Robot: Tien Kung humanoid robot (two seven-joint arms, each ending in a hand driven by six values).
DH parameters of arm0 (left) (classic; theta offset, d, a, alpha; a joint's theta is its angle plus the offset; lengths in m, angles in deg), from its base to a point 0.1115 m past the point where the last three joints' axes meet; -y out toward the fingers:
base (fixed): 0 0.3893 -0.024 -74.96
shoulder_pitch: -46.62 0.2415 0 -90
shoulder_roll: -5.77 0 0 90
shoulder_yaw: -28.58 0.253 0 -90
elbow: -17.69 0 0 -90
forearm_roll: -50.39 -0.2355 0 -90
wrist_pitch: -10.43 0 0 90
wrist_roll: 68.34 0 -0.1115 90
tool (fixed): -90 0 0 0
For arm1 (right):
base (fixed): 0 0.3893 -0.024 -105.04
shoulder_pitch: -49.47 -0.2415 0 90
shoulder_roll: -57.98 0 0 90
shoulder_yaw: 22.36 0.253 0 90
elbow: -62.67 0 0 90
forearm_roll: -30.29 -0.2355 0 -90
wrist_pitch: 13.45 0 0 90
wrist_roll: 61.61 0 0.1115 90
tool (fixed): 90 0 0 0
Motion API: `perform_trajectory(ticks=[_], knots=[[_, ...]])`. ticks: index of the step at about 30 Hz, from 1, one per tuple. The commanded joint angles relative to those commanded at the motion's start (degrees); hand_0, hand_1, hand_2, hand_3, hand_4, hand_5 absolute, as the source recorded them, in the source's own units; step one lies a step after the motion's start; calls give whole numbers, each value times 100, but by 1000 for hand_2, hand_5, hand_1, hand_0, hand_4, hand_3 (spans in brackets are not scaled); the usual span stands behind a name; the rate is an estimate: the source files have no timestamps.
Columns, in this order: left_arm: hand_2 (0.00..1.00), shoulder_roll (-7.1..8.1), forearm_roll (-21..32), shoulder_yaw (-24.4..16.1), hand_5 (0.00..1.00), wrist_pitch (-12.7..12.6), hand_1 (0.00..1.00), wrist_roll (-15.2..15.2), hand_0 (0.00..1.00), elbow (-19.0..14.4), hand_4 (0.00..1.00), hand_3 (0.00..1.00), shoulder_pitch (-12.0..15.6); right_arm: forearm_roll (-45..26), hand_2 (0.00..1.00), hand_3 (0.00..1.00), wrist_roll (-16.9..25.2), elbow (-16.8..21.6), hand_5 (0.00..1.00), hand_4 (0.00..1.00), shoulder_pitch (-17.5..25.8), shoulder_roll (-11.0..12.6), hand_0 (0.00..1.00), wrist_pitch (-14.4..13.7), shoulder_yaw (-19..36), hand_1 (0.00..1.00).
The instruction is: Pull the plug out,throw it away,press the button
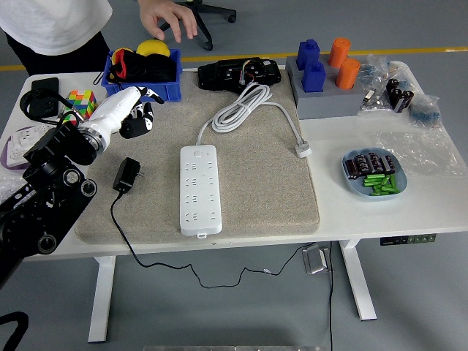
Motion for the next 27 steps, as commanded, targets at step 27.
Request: perform_trajectory(ticks=[27], knots=[[762,41,558,-1509,62,-796,781,829,801,-99,718,835,1102,-14,709,723,4,-2,617,788,-44,23,752,-8,-60,701]])
